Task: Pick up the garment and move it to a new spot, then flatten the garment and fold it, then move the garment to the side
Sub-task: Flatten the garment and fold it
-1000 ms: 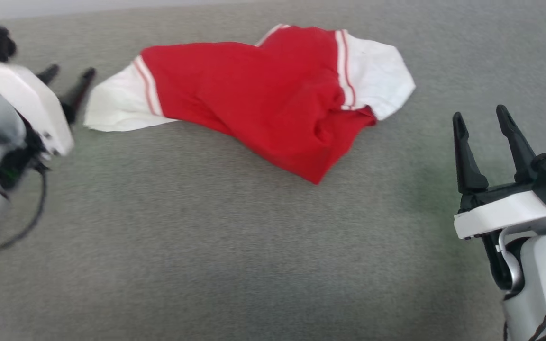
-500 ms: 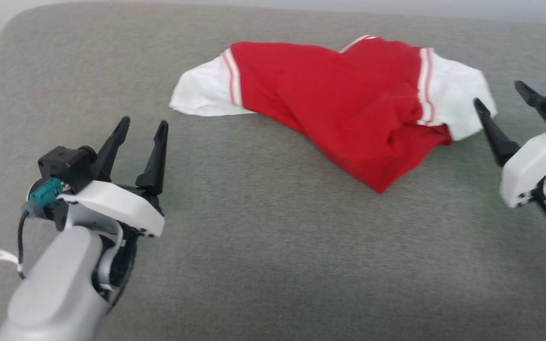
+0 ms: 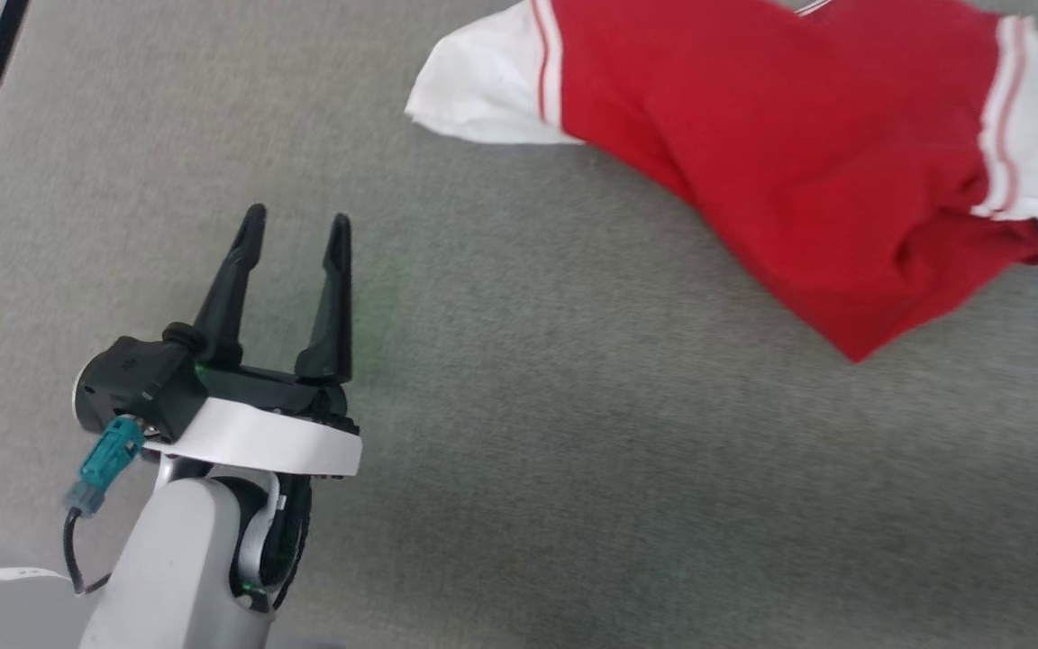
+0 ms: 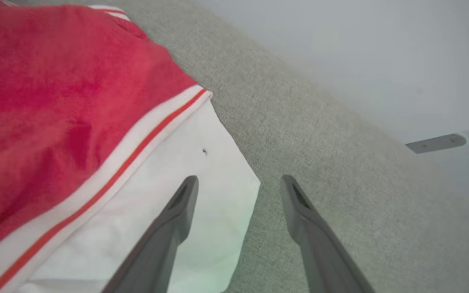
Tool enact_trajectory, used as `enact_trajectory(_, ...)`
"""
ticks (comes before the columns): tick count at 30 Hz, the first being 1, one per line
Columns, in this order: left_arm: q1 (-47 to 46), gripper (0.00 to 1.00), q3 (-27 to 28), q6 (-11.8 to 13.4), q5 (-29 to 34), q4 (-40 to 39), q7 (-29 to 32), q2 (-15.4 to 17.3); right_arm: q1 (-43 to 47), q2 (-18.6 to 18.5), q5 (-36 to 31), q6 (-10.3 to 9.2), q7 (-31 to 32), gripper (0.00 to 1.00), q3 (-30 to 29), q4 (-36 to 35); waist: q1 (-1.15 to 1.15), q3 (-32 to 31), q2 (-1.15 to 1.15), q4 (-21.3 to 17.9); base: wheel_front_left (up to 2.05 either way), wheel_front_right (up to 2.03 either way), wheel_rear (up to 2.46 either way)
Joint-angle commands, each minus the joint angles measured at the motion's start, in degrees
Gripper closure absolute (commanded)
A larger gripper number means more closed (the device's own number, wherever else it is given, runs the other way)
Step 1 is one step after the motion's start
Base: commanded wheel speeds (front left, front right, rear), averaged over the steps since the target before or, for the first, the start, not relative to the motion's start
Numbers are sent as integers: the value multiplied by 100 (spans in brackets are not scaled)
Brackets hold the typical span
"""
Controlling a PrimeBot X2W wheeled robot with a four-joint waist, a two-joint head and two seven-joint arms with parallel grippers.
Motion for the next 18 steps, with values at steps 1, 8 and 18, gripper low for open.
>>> enact_trajectory(1,-3,0,46,-48,51,-2,-28,-36,-104,-62,72,-1,83,0,10,37,0,256,0,252,0,0,0)
enact_trajectory(8,-136,0,377,-459,369,-44,-29,-451,-719,-319,710,0,983,0,514,309,0,650,0,484,0,0,0)
enact_trajectory(18,-311,0,652,-655,512,-185,-29,-538,-780,-293,1219,0,1962,100,976,535,0,869,0,417,0,0,0)
